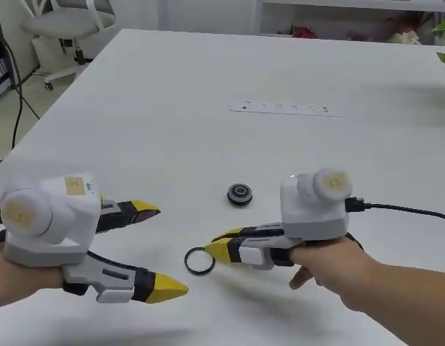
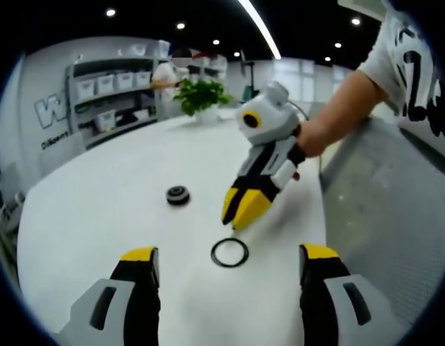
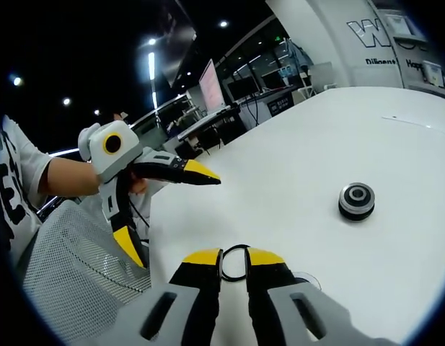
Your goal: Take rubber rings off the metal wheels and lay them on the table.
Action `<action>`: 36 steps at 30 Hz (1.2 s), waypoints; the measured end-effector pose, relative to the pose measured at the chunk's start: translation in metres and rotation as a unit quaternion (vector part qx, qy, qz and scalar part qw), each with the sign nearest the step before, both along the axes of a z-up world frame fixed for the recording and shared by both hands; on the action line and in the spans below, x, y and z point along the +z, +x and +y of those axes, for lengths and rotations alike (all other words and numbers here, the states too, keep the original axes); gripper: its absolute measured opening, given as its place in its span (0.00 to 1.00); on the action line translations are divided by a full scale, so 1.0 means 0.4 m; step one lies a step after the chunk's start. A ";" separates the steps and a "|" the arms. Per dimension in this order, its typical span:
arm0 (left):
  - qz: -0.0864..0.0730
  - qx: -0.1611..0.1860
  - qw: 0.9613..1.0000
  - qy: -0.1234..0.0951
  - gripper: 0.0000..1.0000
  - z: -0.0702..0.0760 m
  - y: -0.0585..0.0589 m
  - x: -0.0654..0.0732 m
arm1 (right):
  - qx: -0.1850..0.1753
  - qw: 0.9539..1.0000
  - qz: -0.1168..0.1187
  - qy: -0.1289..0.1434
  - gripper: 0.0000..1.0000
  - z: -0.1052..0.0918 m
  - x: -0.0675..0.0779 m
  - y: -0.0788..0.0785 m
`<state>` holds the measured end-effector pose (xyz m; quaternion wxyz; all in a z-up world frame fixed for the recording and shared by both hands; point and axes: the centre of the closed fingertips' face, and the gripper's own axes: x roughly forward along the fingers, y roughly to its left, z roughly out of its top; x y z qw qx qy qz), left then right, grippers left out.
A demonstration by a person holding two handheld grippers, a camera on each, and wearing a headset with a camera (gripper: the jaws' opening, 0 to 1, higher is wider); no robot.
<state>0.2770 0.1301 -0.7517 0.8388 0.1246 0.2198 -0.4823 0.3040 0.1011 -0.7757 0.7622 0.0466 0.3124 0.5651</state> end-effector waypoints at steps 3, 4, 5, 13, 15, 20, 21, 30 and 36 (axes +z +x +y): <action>-0.002 -0.001 1.000 -0.002 0.81 -0.003 0.008 0.010 | -0.004 1.000 -0.007 0.007 0.11 -0.007 0.019 0.011; -0.003 -0.002 1.000 -0.002 0.81 -0.004 0.011 0.012 | -0.005 1.000 -0.009 0.008 0.11 -0.010 0.023 0.014; -0.003 -0.002 1.000 -0.003 0.80 -0.005 0.013 0.015 | -0.007 1.000 -0.011 0.009 0.11 -0.014 0.027 0.018; -0.012 -0.002 1.000 -0.010 0.79 -0.014 0.051 0.044 | -0.025 0.999 -0.031 0.011 0.14 -0.056 0.057 0.059; -0.015 -0.005 1.000 -0.009 0.79 -0.019 0.058 0.050 | -0.032 0.999 -0.037 0.012 0.15 -0.067 0.065 0.072; -0.020 -0.010 1.000 -0.010 0.79 -0.027 0.075 0.064 | -0.042 0.998 -0.051 0.009 0.16 -0.093 0.079 0.100; -0.021 -0.012 1.000 -0.011 0.79 -0.030 0.081 0.066 | -0.045 0.998 -0.053 0.010 0.16 -0.100 0.082 0.106; -0.025 -0.017 0.999 -0.010 0.78 -0.042 0.117 0.077 | -0.058 0.995 -0.076 -0.001 0.19 -0.138 0.097 0.151; -0.027 -0.014 0.999 -0.011 0.77 -0.045 0.147 0.079 | -0.063 0.994 -0.087 -0.007 0.21 -0.156 0.098 0.173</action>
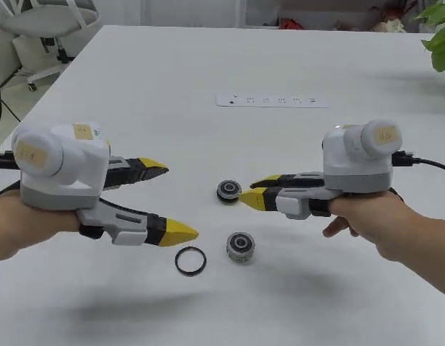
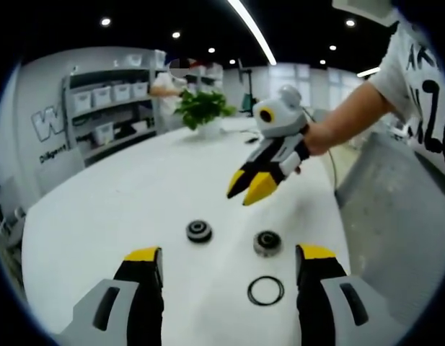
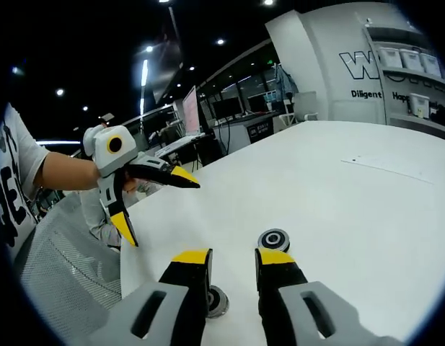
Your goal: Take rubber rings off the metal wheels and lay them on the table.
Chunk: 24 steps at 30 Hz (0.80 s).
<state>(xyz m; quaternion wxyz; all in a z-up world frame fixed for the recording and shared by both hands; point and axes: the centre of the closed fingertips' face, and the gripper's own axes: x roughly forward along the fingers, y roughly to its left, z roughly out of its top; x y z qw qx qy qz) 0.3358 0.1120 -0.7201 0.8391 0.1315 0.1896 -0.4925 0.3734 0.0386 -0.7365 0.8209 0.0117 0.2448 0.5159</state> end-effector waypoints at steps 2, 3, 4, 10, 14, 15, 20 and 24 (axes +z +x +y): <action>-0.001 0.000 1.000 0.002 0.76 0.000 0.009 -0.001 | 0.001 1.000 -0.010 -0.008 0.22 -0.008 -0.004 0.009; -0.001 0.000 1.000 0.002 0.76 0.000 0.013 -0.001 | 0.001 1.000 -0.012 -0.011 0.23 -0.010 -0.006 0.012; -0.001 0.001 1.000 0.002 0.76 0.000 0.019 -0.001 | 0.003 1.000 -0.014 -0.013 0.23 -0.012 -0.009 0.014; -0.002 0.003 1.000 0.004 0.74 -0.002 0.044 -0.006 | 0.000 1.000 -0.023 -0.021 0.25 -0.026 -0.023 0.035; -0.001 0.000 1.000 0.005 0.73 -0.008 0.053 -0.012 | 0.003 0.999 -0.026 -0.025 0.26 -0.030 -0.032 0.040; 0.000 -0.001 1.000 0.006 0.73 -0.010 0.056 -0.015 | 0.004 0.999 -0.027 -0.025 0.26 -0.030 -0.033 0.041; 0.004 -0.001 1.000 0.007 0.72 -0.017 0.068 -0.028 | 0.008 0.999 -0.032 -0.031 0.27 -0.027 -0.045 0.047; 0.006 -0.001 1.000 0.007 0.70 -0.022 0.080 -0.038 | 0.010 0.999 -0.035 -0.032 0.28 -0.021 -0.047 0.049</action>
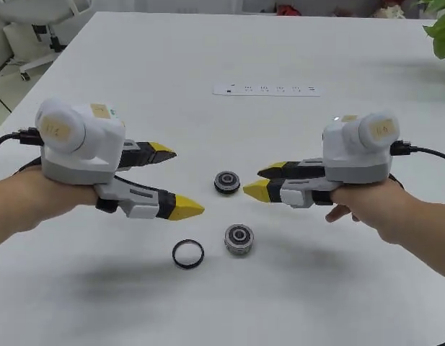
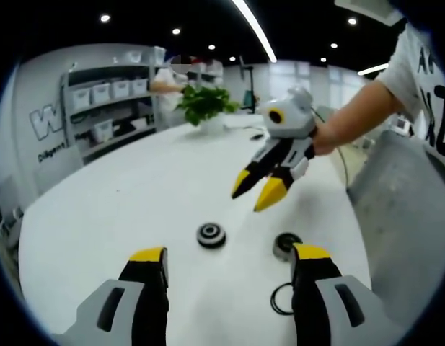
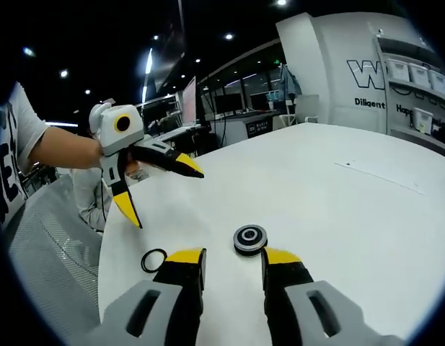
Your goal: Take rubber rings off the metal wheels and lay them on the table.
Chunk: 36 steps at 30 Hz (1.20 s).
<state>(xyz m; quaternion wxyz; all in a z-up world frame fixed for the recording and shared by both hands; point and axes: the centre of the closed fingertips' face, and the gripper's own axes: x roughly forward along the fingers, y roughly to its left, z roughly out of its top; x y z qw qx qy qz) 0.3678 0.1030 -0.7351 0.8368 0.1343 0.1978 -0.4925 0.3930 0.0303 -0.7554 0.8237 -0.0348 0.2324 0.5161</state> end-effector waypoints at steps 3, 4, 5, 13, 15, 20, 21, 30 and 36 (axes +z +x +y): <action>0.002 0.002 1.000 -0.002 0.69 -0.005 0.009 -0.007 | 0.000 1.000 -0.001 0.001 0.28 0.006 -0.002 0.005; 0.003 0.003 1.000 -0.003 0.69 -0.008 0.011 -0.009 | -0.001 1.000 0.001 0.002 0.28 0.007 -0.003 0.006; 0.003 0.003 1.000 -0.003 0.69 -0.010 0.013 -0.010 | -0.001 1.000 0.001 0.003 0.28 0.009 -0.003 0.006; 0.009 0.002 1.000 -0.011 0.66 -0.024 0.028 -0.018 | 0.007 1.000 0.002 -0.003 0.29 0.018 -0.017 0.014; 0.010 0.001 1.000 -0.010 0.65 -0.024 0.033 -0.021 | 0.009 1.000 -0.002 -0.006 0.29 0.017 -0.019 0.019; 0.014 0.002 1.000 -0.010 0.64 -0.023 0.048 -0.029 | 0.013 1.000 -0.006 -0.008 0.30 0.020 -0.024 0.032; 0.015 0.001 1.000 -0.009 0.63 -0.024 0.049 -0.030 | 0.014 1.000 -0.006 -0.009 0.30 0.020 -0.026 0.036; 0.016 -0.002 1.000 -0.011 0.60 -0.039 0.075 -0.035 | 0.024 1.000 -0.006 -0.019 0.30 0.027 -0.045 0.047; 0.019 -0.009 1.000 -0.006 0.58 -0.054 0.093 -0.048 | 0.023 0.999 -0.006 -0.024 0.30 0.029 -0.056 0.061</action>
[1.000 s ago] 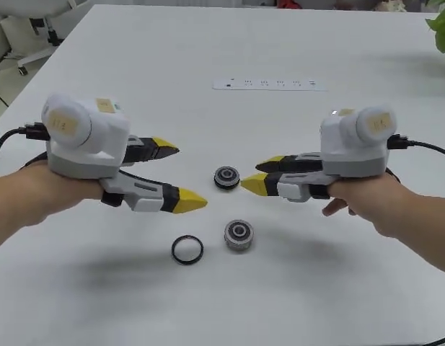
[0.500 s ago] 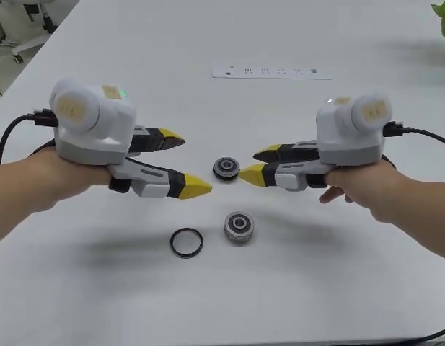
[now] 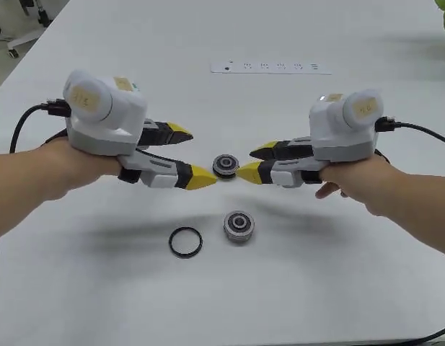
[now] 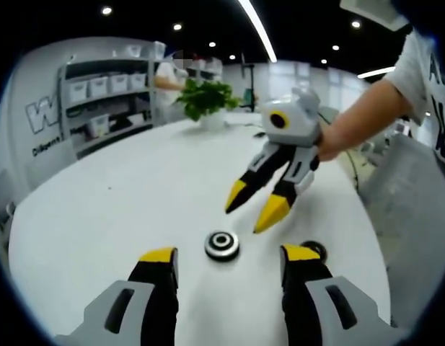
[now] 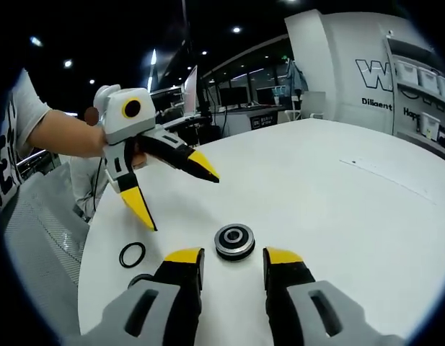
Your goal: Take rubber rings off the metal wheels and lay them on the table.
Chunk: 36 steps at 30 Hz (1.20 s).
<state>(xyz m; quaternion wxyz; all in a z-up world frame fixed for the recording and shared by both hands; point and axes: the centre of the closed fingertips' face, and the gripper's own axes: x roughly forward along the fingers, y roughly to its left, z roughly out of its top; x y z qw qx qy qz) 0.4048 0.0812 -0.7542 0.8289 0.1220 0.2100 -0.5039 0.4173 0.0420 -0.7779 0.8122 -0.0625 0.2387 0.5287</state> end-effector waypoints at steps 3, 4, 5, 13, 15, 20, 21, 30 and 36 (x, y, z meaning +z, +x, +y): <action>0.004 -0.002 1.000 0.000 0.56 -0.008 0.005 -0.007 | 0.003 1.000 0.000 -0.006 0.29 0.000 -0.011 0.002; 0.005 -0.003 1.000 0.001 0.56 -0.011 0.007 -0.010 | 0.004 1.000 0.000 -0.008 0.29 0.000 -0.014 0.003; 0.005 -0.004 1.000 0.001 0.56 -0.013 0.008 -0.011 | 0.004 1.000 0.000 -0.009 0.29 -0.001 -0.017 0.004; 0.014 -0.009 1.000 0.006 0.53 -0.023 0.021 -0.027 | 0.005 1.000 0.002 -0.014 0.29 -0.004 -0.030 0.009; 0.014 -0.011 1.000 0.008 0.53 -0.025 0.024 -0.031 | 0.004 1.000 0.003 -0.013 0.29 -0.004 -0.031 0.009; 0.027 -0.014 1.000 0.006 0.47 -0.037 0.024 -0.042 | 0.004 1.000 0.005 -0.012 0.29 -0.006 -0.037 0.007; 0.030 -0.015 0.999 0.006 0.46 -0.041 0.024 -0.045 | 0.004 1.000 0.006 -0.012 0.29 -0.006 -0.038 0.007; 0.040 -0.019 0.999 0.011 0.41 -0.059 0.025 -0.060 | 0.008 1.000 0.006 -0.013 0.30 -0.005 -0.045 -0.002; 0.039 -0.017 0.999 0.013 0.39 -0.068 0.036 -0.063 | 0.010 1.000 0.008 -0.013 0.30 -0.005 -0.050 -0.008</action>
